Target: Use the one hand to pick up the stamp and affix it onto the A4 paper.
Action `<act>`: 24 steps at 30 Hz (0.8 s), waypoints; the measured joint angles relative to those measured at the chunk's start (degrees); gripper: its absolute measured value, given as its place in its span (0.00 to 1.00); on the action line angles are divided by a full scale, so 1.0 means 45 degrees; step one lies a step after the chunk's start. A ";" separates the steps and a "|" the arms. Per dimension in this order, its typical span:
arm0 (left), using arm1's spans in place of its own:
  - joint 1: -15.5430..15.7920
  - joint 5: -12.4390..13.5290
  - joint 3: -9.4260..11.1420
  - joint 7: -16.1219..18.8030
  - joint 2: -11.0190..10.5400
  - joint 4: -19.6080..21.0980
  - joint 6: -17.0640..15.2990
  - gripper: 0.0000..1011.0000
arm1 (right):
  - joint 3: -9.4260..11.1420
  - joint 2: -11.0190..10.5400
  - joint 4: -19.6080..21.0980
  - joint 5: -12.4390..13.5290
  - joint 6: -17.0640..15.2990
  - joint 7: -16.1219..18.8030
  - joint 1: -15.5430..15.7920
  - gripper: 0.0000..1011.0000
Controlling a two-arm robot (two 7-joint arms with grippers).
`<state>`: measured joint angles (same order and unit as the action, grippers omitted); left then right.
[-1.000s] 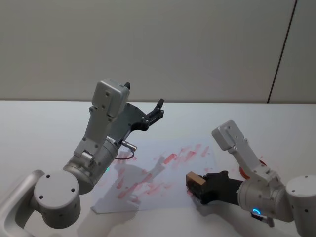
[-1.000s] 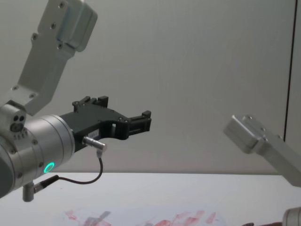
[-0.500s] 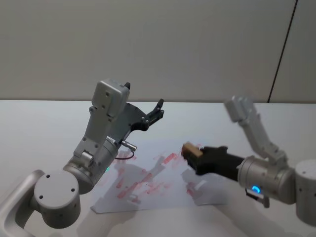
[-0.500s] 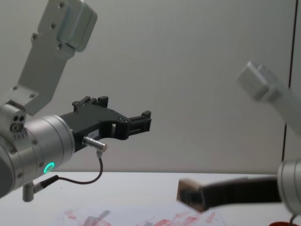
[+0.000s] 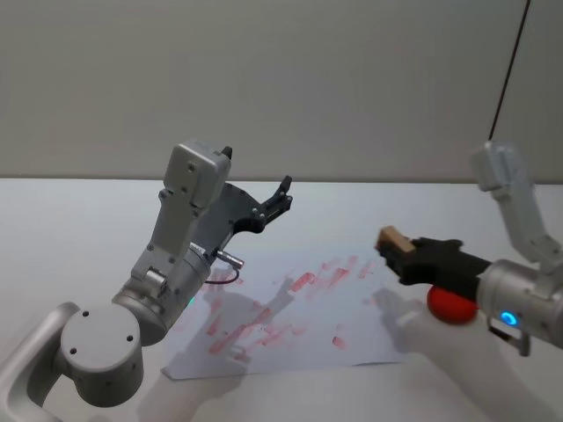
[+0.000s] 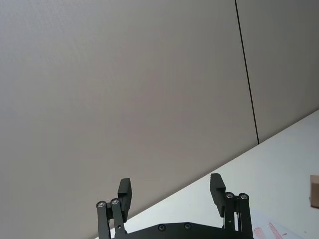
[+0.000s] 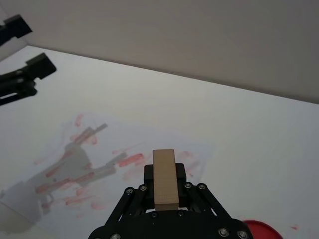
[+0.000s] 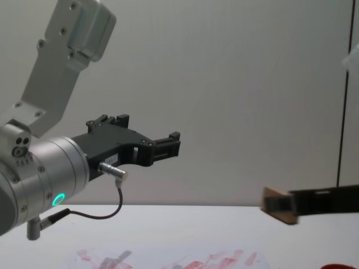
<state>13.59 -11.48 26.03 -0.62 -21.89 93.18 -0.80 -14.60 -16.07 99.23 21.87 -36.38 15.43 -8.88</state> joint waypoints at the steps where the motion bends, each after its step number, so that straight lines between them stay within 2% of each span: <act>1: 0.0000 0.0000 -0.0001 0.0000 0.0000 0.0000 0.0000 0.99 | 0.0106 -0.0158 0.0053 0.0027 -0.0039 -0.0096 0.0092 0.22; 9: 0.0000 0.0000 -0.0001 0.0000 0.0000 0.0000 0.0000 0.99 | 0.0482 -0.0787 0.0140 -0.0020 -0.0071 -0.0344 0.0436 0.22; 14: 0.0000 0.0000 -0.0001 0.0000 0.0000 0.0000 0.0000 0.99 | 0.0653 -0.1131 0.0057 -0.0297 0.0121 -0.0449 0.0570 0.22; 24: 0.0000 0.0000 -0.0001 0.0000 0.0000 0.0000 0.0000 0.99 | 0.0628 -0.1218 -0.0356 -0.0925 0.0527 -0.0378 0.0420 0.22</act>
<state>13.59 -11.48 26.02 -0.62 -21.89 93.17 -0.80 -11.77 -21.55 97.63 17.71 -34.01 13.73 -6.99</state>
